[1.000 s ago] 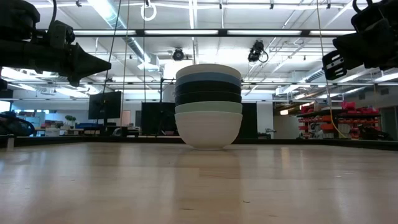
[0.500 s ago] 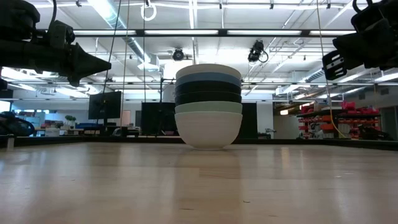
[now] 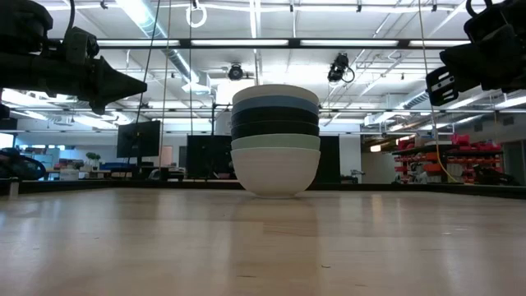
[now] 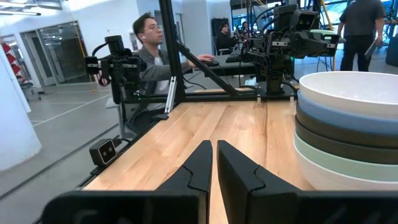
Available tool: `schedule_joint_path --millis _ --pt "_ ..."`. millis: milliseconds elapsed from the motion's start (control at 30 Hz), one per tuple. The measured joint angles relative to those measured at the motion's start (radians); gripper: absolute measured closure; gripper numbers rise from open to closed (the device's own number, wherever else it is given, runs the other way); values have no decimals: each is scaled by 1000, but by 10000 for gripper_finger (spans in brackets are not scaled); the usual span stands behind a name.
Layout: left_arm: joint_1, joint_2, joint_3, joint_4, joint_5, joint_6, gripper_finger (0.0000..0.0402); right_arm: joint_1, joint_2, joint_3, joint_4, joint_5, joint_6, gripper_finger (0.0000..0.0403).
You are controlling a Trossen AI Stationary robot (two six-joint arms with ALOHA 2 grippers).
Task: Nest bowls inside each other
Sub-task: Return to Home Position
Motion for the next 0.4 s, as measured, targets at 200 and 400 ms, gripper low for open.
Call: schedule_joint_path --millis 200,400 --pt "0 0 0 0 0 0 378 0 0 0 0 0 0 370" --pt "0 0 0 0 0 0 373 0 0 0 0 0 0 370"
